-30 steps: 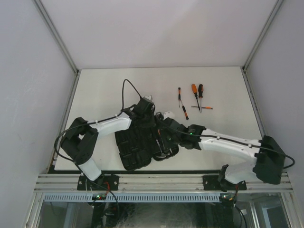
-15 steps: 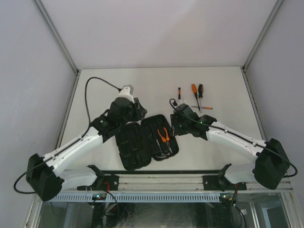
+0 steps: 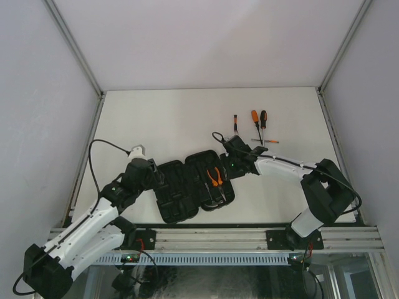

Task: Sort the tools into containers
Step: Adjust the storage box at the center of the board.

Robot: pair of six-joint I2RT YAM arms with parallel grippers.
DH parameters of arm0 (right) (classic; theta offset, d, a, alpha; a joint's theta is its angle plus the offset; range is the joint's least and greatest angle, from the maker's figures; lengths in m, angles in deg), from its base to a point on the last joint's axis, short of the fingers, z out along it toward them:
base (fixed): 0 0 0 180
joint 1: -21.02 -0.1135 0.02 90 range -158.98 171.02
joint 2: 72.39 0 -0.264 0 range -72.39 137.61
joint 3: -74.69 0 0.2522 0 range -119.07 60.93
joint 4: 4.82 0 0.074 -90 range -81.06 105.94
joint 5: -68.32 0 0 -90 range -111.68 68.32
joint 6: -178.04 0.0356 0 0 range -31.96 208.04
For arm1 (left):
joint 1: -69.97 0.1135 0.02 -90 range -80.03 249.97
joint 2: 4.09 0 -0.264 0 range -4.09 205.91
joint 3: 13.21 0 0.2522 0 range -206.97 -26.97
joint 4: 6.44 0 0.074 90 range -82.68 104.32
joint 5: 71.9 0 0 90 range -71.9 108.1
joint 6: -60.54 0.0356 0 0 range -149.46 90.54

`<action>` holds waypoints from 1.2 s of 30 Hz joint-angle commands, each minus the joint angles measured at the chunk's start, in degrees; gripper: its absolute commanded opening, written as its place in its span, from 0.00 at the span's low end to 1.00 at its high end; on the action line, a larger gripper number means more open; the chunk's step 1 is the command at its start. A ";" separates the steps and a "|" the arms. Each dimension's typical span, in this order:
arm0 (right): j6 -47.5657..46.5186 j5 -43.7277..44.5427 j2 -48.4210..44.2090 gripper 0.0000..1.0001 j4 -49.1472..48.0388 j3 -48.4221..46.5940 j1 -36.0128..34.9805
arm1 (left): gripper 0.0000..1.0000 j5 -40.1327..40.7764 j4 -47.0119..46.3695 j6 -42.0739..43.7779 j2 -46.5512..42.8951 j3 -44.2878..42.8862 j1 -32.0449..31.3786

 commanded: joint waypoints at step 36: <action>7.70 3.66 -2.52 0.00 -2.97 7.40 5.67 | 0.49 -3.15 -4.05 -1.76 6.63 -1.54 2.46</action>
